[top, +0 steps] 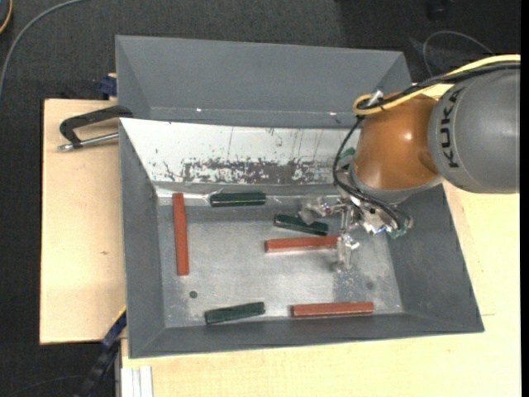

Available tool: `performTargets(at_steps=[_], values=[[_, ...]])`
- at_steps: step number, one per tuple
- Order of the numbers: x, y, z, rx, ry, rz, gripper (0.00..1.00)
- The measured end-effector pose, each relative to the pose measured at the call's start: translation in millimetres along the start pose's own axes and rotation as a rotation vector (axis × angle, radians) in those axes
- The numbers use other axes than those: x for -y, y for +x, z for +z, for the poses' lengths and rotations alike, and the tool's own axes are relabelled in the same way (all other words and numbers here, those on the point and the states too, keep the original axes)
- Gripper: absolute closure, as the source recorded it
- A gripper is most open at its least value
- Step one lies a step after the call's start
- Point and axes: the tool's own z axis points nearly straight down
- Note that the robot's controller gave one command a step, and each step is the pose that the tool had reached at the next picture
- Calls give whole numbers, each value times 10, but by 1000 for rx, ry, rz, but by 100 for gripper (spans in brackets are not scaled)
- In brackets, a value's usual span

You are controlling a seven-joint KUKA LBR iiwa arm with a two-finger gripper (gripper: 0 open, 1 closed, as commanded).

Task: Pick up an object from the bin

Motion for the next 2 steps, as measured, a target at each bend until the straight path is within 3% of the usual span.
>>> performTargets(at_steps=[1, 2], values=[[162, -138, -3, 8, 1, 126, 0], [158, -131, 3, 4, 0, 126, 100]])
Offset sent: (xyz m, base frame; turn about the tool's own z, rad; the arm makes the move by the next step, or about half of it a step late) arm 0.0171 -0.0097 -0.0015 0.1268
